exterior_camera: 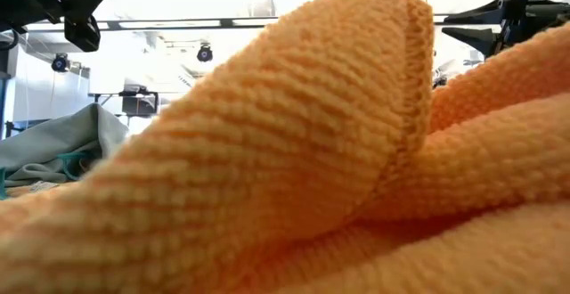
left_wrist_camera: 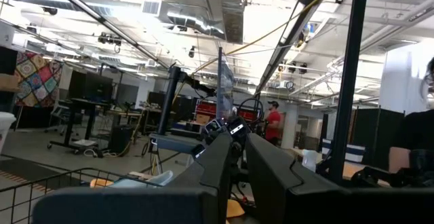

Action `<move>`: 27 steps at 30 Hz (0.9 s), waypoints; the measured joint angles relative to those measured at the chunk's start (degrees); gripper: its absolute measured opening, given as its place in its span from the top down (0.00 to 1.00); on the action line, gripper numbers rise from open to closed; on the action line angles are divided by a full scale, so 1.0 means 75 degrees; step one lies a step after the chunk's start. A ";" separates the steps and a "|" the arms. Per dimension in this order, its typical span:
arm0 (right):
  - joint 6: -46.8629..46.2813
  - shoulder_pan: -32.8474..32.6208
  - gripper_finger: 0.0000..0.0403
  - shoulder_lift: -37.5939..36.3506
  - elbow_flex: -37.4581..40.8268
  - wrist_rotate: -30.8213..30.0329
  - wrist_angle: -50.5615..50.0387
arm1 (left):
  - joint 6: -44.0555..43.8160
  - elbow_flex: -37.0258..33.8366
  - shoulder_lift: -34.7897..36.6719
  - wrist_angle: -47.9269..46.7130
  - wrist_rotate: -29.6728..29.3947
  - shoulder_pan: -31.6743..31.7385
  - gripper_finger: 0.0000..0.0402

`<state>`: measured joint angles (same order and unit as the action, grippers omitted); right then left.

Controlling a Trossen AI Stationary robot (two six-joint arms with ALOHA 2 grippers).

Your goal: Sort microfiber towel by color & place in baskets

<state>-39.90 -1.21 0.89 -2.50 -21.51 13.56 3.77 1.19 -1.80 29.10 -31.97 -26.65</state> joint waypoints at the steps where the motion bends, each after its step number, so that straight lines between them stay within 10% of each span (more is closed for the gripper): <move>1: 0.0000 0.0000 0.85 0.0001 0.0000 0.0002 0.0000 | 0.0000 0.0003 0.0003 0.0000 0.0000 0.0000 0.92; 27: -0.0059 0.0000 0.85 0.0002 0.0000 0.0002 0.0003 | 0.0000 0.0003 0.0000 0.0000 0.0000 0.0000 0.92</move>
<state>-40.34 -1.21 0.91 -2.50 -21.50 13.58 3.77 1.21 -1.80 29.10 -31.97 -26.65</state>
